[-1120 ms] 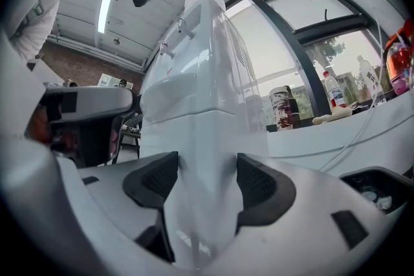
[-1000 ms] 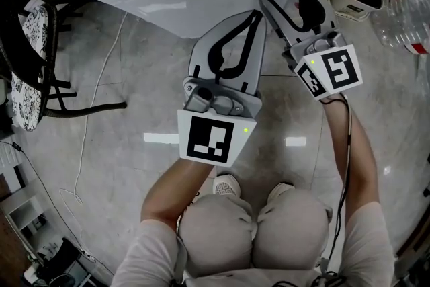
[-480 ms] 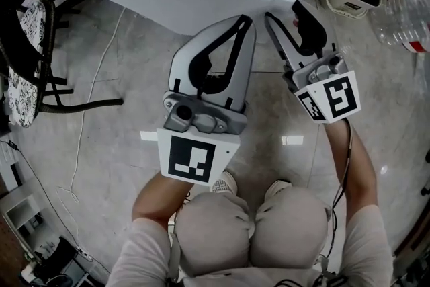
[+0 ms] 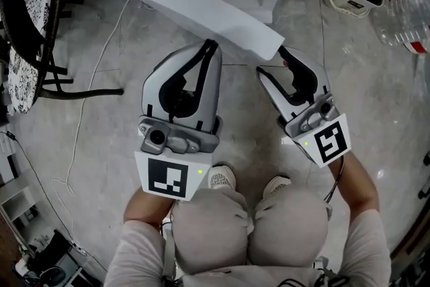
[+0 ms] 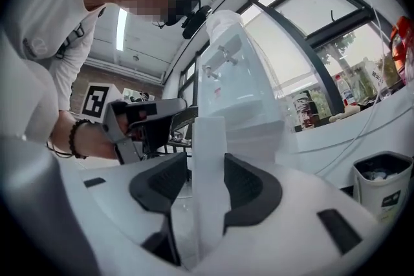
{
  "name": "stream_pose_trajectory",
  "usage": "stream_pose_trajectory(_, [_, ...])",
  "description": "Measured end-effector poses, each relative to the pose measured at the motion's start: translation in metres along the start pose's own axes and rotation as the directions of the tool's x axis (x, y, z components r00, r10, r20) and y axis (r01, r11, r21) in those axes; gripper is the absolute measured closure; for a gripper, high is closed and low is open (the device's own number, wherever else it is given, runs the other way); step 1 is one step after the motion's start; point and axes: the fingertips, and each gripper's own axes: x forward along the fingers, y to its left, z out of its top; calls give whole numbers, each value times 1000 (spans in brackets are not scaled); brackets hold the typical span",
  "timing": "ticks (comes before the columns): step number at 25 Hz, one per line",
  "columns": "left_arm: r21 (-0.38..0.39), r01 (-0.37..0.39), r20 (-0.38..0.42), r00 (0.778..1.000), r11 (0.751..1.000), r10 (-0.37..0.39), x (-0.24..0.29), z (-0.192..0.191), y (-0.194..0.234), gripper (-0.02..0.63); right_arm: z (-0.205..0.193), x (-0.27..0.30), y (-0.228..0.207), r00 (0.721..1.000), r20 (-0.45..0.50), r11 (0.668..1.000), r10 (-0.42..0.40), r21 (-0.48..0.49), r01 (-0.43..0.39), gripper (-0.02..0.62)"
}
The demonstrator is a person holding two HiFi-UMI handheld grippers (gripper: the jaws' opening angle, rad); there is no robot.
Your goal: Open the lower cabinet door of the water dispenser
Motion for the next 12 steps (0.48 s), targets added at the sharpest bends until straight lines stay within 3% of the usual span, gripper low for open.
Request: stream_pose_trajectory(12, [-1,-128,-81,989,992,128,-73,0,23,603,-4,-2,88,982,-35,982,186,14,-186,436])
